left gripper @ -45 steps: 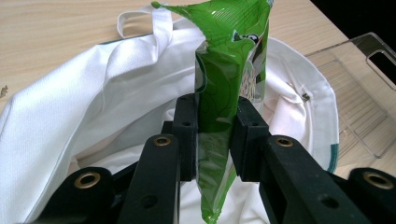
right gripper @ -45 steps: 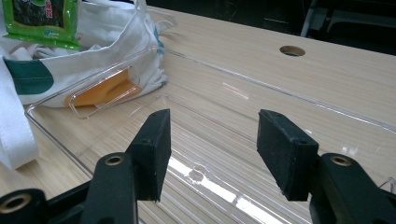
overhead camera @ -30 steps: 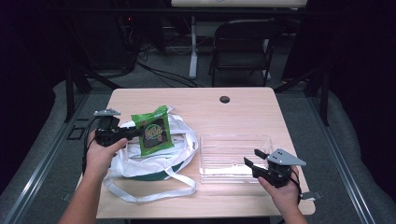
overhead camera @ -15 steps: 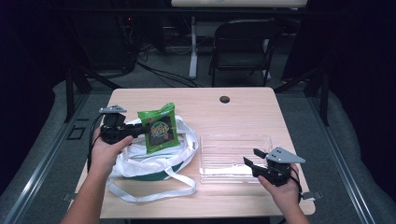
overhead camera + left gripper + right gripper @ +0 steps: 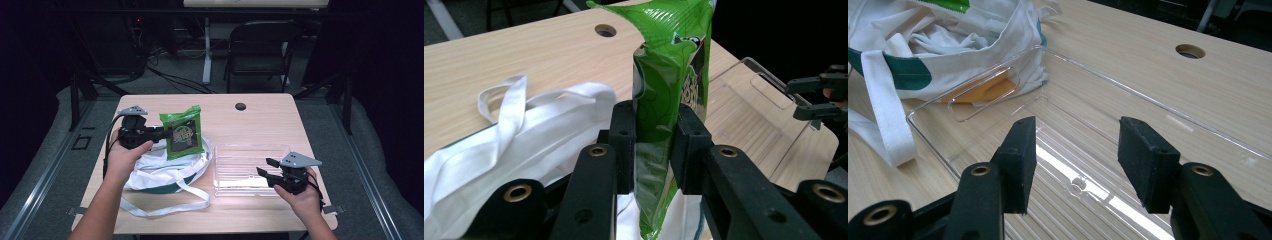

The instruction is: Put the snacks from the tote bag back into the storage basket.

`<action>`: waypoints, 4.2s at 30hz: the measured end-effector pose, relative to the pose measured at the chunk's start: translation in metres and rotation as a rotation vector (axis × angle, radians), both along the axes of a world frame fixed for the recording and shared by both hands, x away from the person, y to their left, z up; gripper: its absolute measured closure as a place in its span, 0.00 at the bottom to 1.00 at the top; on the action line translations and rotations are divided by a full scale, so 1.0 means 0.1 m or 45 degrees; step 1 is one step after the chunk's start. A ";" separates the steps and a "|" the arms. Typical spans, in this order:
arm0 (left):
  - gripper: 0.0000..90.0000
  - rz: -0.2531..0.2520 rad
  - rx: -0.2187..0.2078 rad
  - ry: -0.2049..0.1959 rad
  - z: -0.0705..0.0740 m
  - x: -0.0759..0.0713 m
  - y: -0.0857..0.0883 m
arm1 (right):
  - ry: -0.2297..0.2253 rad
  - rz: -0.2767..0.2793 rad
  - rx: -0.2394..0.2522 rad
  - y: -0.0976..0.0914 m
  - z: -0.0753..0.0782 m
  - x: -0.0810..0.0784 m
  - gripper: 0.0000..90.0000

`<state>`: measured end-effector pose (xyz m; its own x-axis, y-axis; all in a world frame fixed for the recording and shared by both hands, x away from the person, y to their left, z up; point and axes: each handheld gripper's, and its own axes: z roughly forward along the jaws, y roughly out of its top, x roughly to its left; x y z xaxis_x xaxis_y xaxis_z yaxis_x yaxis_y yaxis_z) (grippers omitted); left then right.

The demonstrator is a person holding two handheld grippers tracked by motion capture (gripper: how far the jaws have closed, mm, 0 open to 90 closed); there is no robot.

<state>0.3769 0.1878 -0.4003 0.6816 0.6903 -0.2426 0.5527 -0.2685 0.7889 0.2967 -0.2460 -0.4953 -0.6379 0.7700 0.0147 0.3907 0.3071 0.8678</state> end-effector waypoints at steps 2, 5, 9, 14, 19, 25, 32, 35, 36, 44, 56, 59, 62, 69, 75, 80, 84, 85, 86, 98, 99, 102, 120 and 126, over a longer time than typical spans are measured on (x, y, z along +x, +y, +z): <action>0.83 -0.018 0.000 -0.007 0.01 0.01 -0.05 | 0.001 0.008 -0.022 0.00 0.03 0.02 0.57; 0.83 -0.042 -0.007 -0.006 0.01 0.01 -0.13 | 0.001 0.029 -0.057 0.01 0.08 0.05 0.58; 0.83 -0.067 -0.007 -0.005 -0.01 0.03 -0.21 | 0.001 0.061 -0.076 -0.01 0.17 0.10 0.59; 0.83 -0.102 -0.003 0.000 -0.04 0.04 -0.33 | -0.005 0.094 -0.116 -0.01 0.25 0.17 0.60; 0.83 -0.131 0.004 0.005 -0.06 0.05 -0.43 | -0.001 0.124 -0.141 -0.01 0.32 0.22 0.60; 0.83 -0.149 0.004 0.007 -0.06 0.05 -0.51 | 0.009 0.161 -0.168 0.00 0.41 0.30 0.61; 0.83 -0.169 0.009 0.003 -0.06 0.06 -0.61 | -0.007 0.208 -0.204 0.03 0.60 0.37 0.64; 0.83 -0.181 0.018 0.003 -0.06 0.07 -0.66 | -0.005 0.232 -0.210 0.06 0.66 0.39 0.65; 0.83 -0.184 0.021 0.002 -0.06 0.07 -0.68 | -0.007 0.237 -0.211 0.07 0.69 0.39 0.65; 0.83 -0.208 0.031 -0.006 -0.06 0.07 -0.77 | -0.007 0.300 -0.254 0.18 0.86 0.45 0.65; 0.83 -0.242 0.041 -0.014 -0.08 0.07 -0.88 | 0.033 0.384 -0.231 0.27 1.11 0.61 0.63; 0.83 -0.251 0.044 -0.013 -0.09 0.07 -0.90 | 0.029 0.403 -0.254 0.29 1.15 0.65 0.62; 0.83 -0.262 0.047 -0.012 -0.11 0.07 -0.93 | 0.012 0.419 -0.283 0.31 1.20 0.68 0.60; 0.83 -0.281 0.050 -0.001 -0.15 0.07 -1.00 | -0.026 0.453 -0.346 0.39 1.27 0.72 0.53; 0.83 -0.293 0.057 0.005 -0.17 0.06 -1.04 | -0.048 0.469 -0.404 0.47 1.32 0.75 0.49; 0.83 -0.305 0.066 0.004 -0.18 0.06 -1.07 | -0.050 0.486 -0.429 0.51 1.34 0.79 0.45; 0.83 -0.313 0.065 0.009 -0.19 0.06 -1.10 | -0.050 0.501 -0.461 0.55 1.35 0.82 0.43; 0.83 -0.318 0.067 0.010 -0.19 0.06 -1.11 | -0.048 0.505 -0.468 0.56 1.35 0.82 0.43; 0.83 -0.322 0.069 0.012 -0.19 0.05 -1.11 | -0.047 0.506 -0.467 0.57 1.35 0.83 0.43; 0.83 -0.340 0.077 0.016 -0.21 0.05 -1.19 | -0.048 0.550 -0.523 0.68 1.34 0.86 0.43; 0.83 -0.342 0.077 0.017 -0.21 0.05 -1.20 | -0.042 0.558 -0.523 0.69 1.34 0.86 0.43; 0.83 -0.346 0.073 0.016 -0.21 0.05 -1.21 | -0.040 0.575 -0.539 0.73 1.33 0.86 0.42; 0.83 -0.394 0.061 -0.014 -0.17 0.00 -1.25 | 0.056 0.692 -0.601 0.82 1.24 0.93 0.58; 0.83 -0.401 0.066 -0.012 -0.17 0.00 -1.25 | 0.111 0.722 -0.591 0.78 1.23 0.98 0.63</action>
<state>0.3768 0.0632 -0.4176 0.8659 0.4563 -0.2052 0.4286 -0.4650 0.7746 0.3946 -0.1681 -0.3726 -0.9511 0.2619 -0.1639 0.1245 0.8105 0.5724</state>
